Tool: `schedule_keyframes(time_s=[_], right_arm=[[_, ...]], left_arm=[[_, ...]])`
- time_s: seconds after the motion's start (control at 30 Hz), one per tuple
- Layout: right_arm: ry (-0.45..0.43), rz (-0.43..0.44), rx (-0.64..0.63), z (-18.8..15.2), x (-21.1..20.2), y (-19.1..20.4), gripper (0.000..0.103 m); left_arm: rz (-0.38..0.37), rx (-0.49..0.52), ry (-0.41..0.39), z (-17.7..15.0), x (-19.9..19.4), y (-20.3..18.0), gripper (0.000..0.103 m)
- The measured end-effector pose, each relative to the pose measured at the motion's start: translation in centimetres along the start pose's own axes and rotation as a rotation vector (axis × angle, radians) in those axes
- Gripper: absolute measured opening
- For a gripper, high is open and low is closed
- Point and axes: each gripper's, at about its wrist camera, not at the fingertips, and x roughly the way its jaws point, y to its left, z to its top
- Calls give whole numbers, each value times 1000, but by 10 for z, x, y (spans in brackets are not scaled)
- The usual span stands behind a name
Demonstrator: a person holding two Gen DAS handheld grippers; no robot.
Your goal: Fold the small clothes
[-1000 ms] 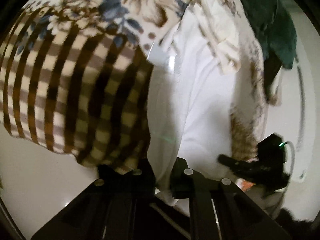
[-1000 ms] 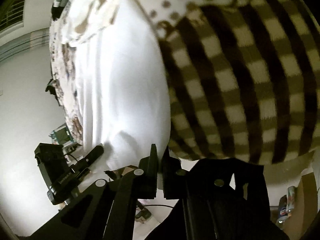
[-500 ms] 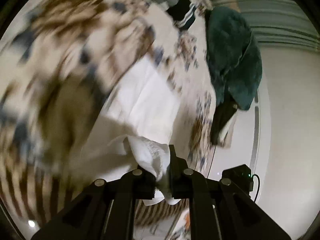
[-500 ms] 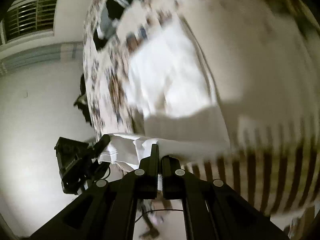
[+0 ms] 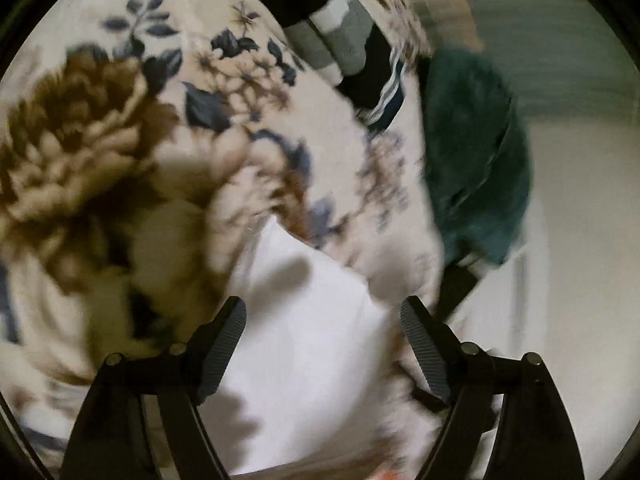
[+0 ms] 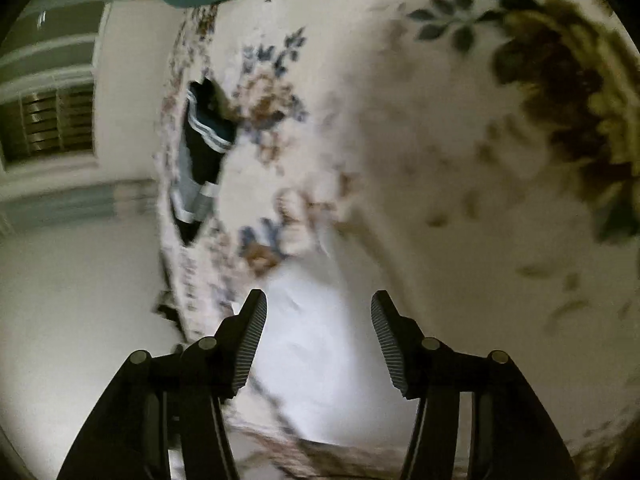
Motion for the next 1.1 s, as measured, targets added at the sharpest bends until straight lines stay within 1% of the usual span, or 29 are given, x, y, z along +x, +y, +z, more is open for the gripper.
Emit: schedule_keyframes(time_s=[0.07, 0.1, 0.17, 0.2, 0.27, 0.3, 0.33, 0.37, 0.4, 0.43, 0.47, 0.5, 0.53, 0.57, 0.6, 0.63, 0.67, 0.7, 0.73, 0.77, 0.8, 0.9, 0.93, 1.0, 1.03, 1.07, 1.1], right_arm=[[30, -70, -85, -7, 9, 2, 57], [45, -99, -130, -10, 16, 5, 57], [70, -124, -169, -10, 31, 5, 57], [80, -119, -168, -9, 39, 5, 57], [89, -80, -147, -5, 49, 2, 57], [83, -51, -141, 1, 55, 5, 52], [74, -31, -147, 5, 60, 8, 29], [74, -32, -152, 10, 64, 11, 15], [66, -43, -152, 14, 66, 13, 3], [49, -57, -145, 20, 67, 14, 2], [29, -106, -134, 26, 67, 13, 2], [18, -131, -117, 32, 66, 10, 2], [21, -131, -98, 37, 65, 7, 2], [43, -123, -72, 42, 64, 3, 2], [84, -103, -48, 45, 64, -1, 3], [118, -86, -33, 46, 61, -3, 5], [135, -81, -37, 46, 58, -5, 9], [148, -71, -56, 44, 50, -6, 25], [155, -57, -75, 40, 42, -8, 45], [164, -46, -84, 35, 37, -11, 52], [184, -27, -89, 28, 33, -16, 56], [295, 5, -74, -4, 35, -39, 56], [323, 7, -67, -13, 38, -45, 56], [403, 10, -39, -34, 54, -59, 56], [426, 17, -27, -41, 60, -64, 56], [448, 36, -4, -49, 65, -69, 53], [463, 76, 26, -56, 68, -73, 32]], left_arm=[[98, 95, 50, -7, 9, -5, 79], [136, 123, 75, -10, 16, -5, 79], [184, 147, 105, -7, 30, -4, 79], [198, 155, 106, -3, 39, -4, 79], [215, 174, 101, 7, 55, -7, 76], [214, 190, 92, 14, 62, -11, 69], [201, 210, 81, 20, 68, -16, 40], [208, 221, 87, 24, 72, -19, 24], [240, 233, 102, 28, 78, -23, 13], [248, 237, 99, 30, 79, -25, 13], [261, 246, 92, 33, 79, -27, 13], [298, 254, 87, 38, 81, -27, 13], [321, 245, 89, 42, 81, -24, 13], [321, 202, 99, 46, 77, -20, 14], [306, 173, 105, 48, 74, -19, 17], [269, 143, 103, 47, 62, -18, 34], [245, 137, 93, 43, 49, -19, 49], [230, 135, 82, 35, 37, -20, 74], [218, 127, 75, 27, 27, -19, 77], [206, 109, 77, 16, 19, -16, 77], [206, 73, 95, -2, 13, -6, 77], [198, -8, 130, -42, 15, 18, 76], [193, -29, 138, -53, 18, 25, 75], [167, -67, 131, -76, 26, 38, 72], [144, -76, 126, -83, 30, 41, 52], [117, -76, 124, -89, 33, 40, 36], [121, -67, 121, -91, 34, 37, 28]])
